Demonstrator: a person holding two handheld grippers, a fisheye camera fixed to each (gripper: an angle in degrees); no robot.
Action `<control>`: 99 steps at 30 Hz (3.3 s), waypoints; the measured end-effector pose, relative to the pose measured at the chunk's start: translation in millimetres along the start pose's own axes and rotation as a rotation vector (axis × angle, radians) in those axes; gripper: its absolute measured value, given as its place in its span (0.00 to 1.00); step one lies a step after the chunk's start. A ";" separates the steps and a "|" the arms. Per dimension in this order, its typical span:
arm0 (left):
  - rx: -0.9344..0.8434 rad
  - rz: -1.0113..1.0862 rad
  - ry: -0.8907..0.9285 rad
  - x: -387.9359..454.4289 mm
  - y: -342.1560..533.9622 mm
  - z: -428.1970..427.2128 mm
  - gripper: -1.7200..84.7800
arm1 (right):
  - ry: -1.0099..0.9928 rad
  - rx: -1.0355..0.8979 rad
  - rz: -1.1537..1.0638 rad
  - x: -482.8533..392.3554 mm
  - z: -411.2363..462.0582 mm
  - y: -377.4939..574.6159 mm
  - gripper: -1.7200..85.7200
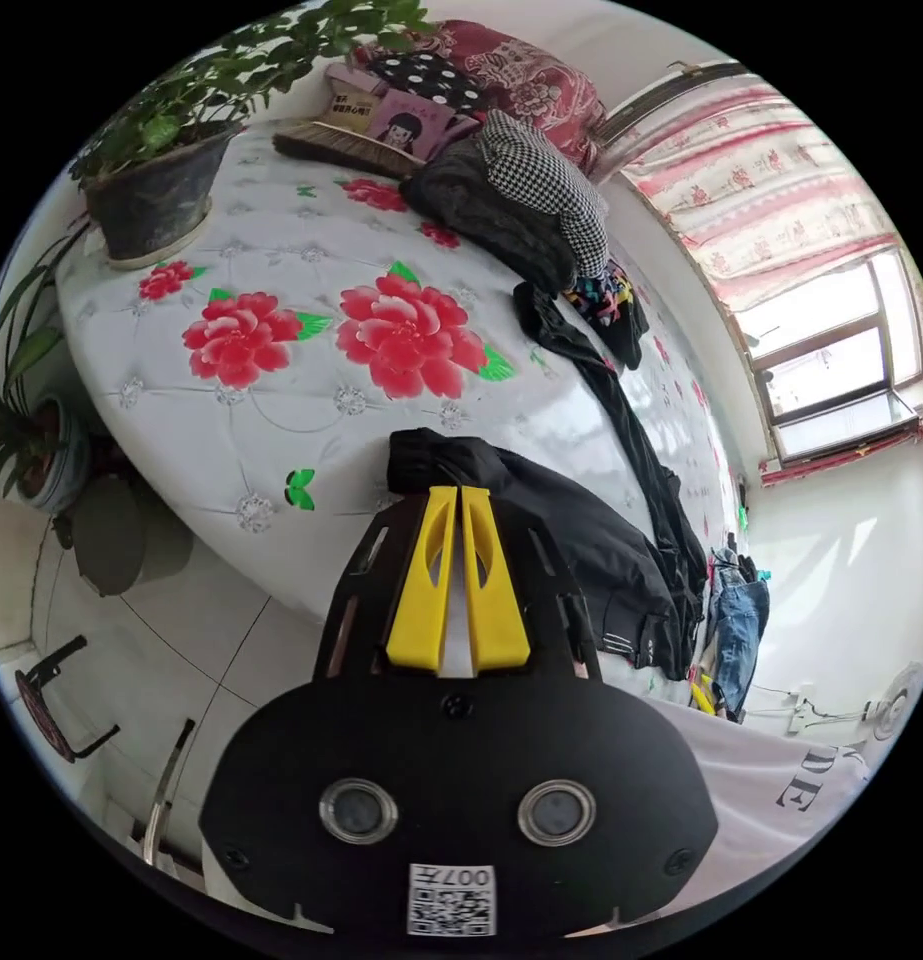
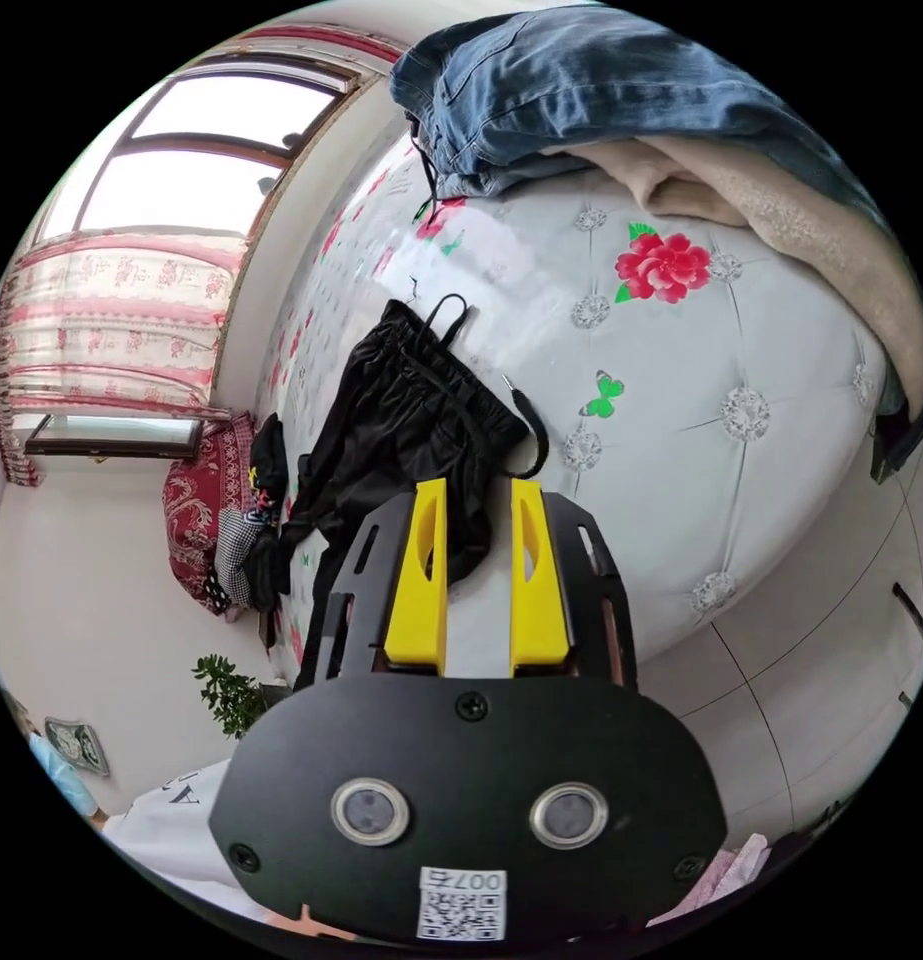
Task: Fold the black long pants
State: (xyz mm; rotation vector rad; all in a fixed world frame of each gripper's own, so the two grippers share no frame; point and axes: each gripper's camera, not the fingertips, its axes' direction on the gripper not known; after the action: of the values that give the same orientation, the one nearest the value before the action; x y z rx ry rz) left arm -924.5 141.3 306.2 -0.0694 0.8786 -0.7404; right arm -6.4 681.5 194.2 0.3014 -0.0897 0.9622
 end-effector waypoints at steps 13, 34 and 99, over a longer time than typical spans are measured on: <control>0.042 -0.072 0.057 -1.8 5.8 -44.2 0.01 | -0.121 0.003 -0.041 -26.7 25.7 -43.1 0.02; 0.122 0.177 0.314 87.7 -100.2 -83.0 0.01 | -0.369 0.043 -0.119 -110.7 -41.3 -119.5 0.02; -0.108 0.612 -0.298 166.9 -352.0 365.5 0.01 | 0.696 -0.802 -1.007 -636.9 671.9 214.3 0.11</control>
State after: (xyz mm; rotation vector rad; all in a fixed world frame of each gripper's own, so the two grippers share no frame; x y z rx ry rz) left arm -790.1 -312.4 554.0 -0.0040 0.6031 -0.1035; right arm -506.9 94.2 748.6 -0.6961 0.2944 -0.0593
